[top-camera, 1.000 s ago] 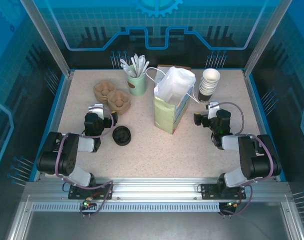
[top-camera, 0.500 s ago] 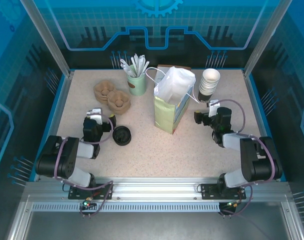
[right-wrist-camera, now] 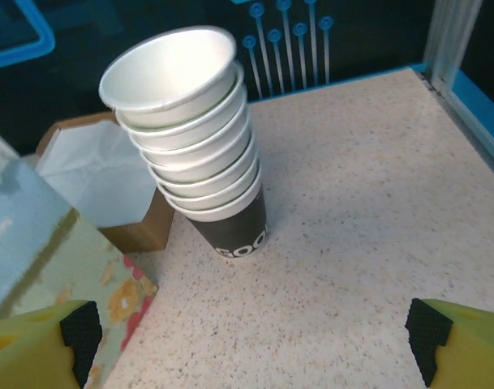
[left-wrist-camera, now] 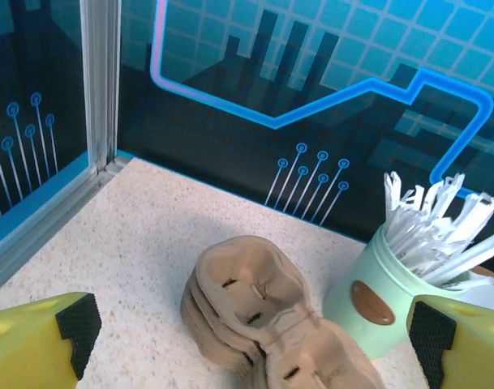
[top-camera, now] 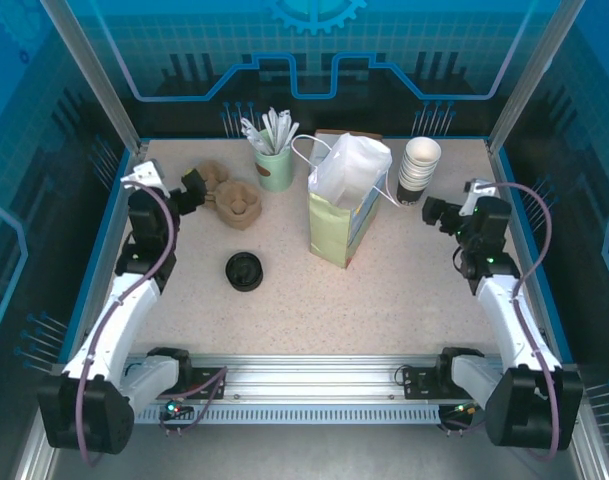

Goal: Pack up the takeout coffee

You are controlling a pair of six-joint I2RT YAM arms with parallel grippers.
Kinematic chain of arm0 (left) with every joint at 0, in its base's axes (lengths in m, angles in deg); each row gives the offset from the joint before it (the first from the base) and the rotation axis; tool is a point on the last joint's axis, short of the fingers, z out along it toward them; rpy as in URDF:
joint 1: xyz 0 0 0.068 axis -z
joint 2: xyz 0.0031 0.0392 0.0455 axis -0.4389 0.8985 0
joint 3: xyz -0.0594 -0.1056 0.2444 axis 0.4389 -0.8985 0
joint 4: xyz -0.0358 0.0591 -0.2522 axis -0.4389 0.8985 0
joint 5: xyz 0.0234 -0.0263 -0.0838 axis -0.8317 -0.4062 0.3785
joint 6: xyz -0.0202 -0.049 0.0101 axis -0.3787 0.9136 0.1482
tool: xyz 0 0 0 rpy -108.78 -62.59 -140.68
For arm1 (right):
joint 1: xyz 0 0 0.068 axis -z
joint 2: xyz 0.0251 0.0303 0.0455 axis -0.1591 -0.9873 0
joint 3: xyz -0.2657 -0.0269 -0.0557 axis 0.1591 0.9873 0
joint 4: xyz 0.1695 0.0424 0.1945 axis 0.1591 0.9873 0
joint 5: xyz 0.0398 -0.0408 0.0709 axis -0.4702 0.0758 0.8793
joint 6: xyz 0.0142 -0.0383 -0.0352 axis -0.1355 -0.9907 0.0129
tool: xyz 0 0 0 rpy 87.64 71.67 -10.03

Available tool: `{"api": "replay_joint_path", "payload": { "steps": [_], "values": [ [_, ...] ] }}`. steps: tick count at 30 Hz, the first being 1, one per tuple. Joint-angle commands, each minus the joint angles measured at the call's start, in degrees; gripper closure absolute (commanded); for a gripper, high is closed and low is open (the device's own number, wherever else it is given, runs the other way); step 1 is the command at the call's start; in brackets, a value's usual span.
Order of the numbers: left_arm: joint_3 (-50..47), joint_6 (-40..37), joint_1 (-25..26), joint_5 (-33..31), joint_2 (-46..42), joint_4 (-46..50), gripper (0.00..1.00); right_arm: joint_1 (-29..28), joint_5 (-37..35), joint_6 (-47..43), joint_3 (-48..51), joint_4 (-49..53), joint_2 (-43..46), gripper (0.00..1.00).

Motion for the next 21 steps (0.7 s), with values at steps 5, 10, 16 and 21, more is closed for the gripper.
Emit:
{"api": "replay_joint_path", "payload": {
  "steps": [5,10,16,21],
  "values": [
    [11.55,8.15,0.70,12.37,-0.35,30.12,0.01,1.72,7.41,6.57,-19.97,27.88,-2.51,0.00],
    [17.51,7.40,1.14,16.70,1.62,40.41,0.01,1.07,11.95,7.51,-32.60,36.72,-9.86,0.07],
    [20.04,3.92,2.18,21.05,3.23,46.60,0.01,-2.31,6.62,7.43,-45.68,45.03,-21.62,0.15],
    [19.56,2.07,2.53,22.90,4.35,47.42,0.01,-3.60,2.13,7.24,-54.89,49.92,-30.19,0.18]
  ]
}}
